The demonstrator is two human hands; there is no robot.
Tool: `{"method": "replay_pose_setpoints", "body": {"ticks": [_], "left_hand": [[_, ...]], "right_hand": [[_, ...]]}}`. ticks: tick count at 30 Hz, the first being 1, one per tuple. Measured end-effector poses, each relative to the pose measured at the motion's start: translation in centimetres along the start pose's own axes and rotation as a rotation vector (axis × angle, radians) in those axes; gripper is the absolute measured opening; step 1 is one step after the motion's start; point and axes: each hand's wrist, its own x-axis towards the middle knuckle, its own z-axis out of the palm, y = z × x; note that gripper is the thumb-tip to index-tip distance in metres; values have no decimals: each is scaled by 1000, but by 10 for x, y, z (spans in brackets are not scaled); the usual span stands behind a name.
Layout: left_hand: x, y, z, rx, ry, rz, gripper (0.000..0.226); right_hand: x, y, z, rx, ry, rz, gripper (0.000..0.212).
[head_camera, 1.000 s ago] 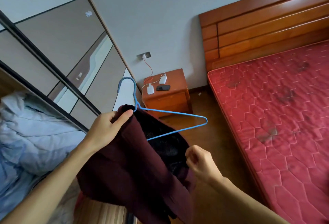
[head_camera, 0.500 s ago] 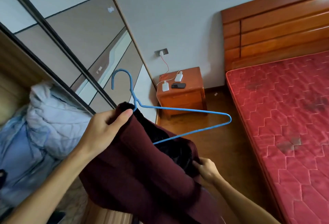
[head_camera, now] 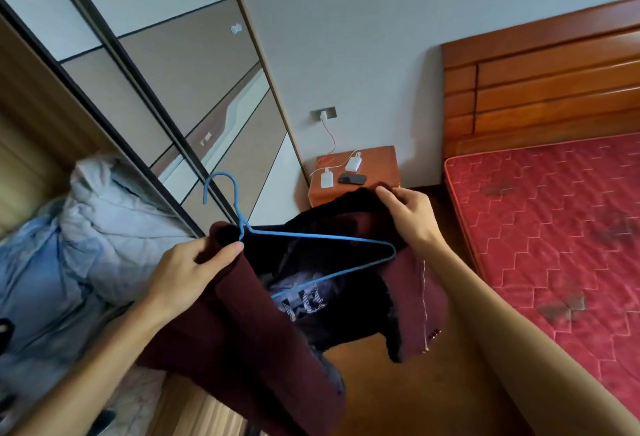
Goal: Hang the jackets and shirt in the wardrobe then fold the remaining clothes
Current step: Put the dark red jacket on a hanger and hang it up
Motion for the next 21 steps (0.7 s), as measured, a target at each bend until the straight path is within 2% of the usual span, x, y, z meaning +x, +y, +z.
{"method": "replay_pose_setpoints", "body": {"ticks": [4,7,10,13,16,21], "left_hand": [[6,8,11,96,53,-1,50],[11,15,15,143,112,1,53],[11,18,7,121,117,8,48],[6,9,-11,110,184,18,39],[5,1,-15,111,172,-2,32],[9,-1,2,122,174,-44,41]], "right_hand": [[-12,-40,10,-15,-56,-125,46],[-22,-57,20,-35,-96,-215,39],[-6,-67,11,-116,-9,-284,32],[19,-49,-18,-182,69,-216,35],[31,-20,-39,-170,56,-121,43],[27,-11,-37,-103,19,-79,47]]}}
